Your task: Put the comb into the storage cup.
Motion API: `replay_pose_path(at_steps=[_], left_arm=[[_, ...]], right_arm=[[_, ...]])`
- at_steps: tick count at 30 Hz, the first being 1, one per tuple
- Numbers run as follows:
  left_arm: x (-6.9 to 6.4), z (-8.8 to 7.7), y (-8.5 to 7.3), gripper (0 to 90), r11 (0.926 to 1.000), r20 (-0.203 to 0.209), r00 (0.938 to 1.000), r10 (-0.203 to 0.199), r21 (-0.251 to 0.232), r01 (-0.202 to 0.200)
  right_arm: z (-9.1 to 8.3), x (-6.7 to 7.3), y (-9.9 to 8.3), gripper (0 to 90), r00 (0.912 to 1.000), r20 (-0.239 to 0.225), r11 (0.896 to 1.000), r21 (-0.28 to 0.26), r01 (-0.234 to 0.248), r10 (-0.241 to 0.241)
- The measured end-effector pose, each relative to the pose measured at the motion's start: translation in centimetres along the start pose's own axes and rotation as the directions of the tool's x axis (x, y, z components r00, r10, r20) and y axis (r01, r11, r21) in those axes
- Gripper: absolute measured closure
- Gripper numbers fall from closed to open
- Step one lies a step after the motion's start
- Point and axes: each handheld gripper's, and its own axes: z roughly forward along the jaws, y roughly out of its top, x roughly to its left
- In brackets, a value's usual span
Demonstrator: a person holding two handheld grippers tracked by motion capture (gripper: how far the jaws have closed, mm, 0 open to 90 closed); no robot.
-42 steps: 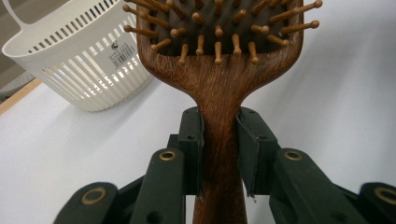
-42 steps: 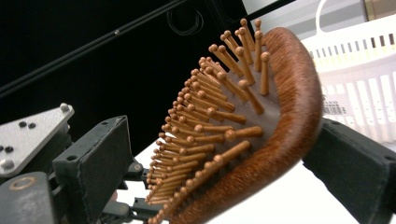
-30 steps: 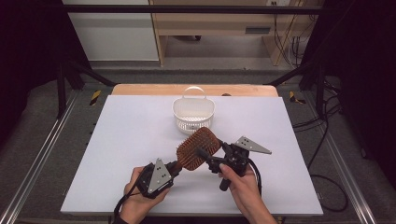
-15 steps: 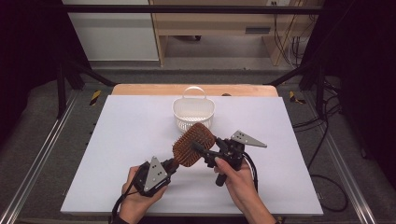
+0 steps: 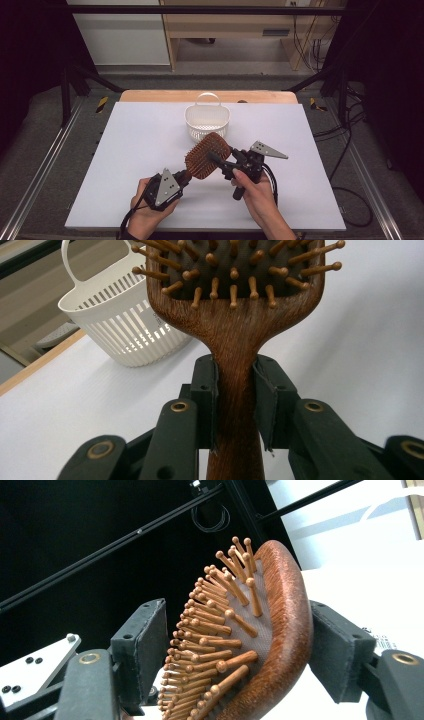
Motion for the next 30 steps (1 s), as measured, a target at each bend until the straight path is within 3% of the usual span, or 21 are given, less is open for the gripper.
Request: replay_pose_path(at_steps=[30], left_arm=[[-0.22,0.24,-0.21,72.0,0.9997,0.000,0.9999,0.017,0.016,-0.017]], right_arm=[[-0.21,-0.41,-0.32,44.4,0.9994,-0.012,0.999,-0.014,-0.031,0.031]])
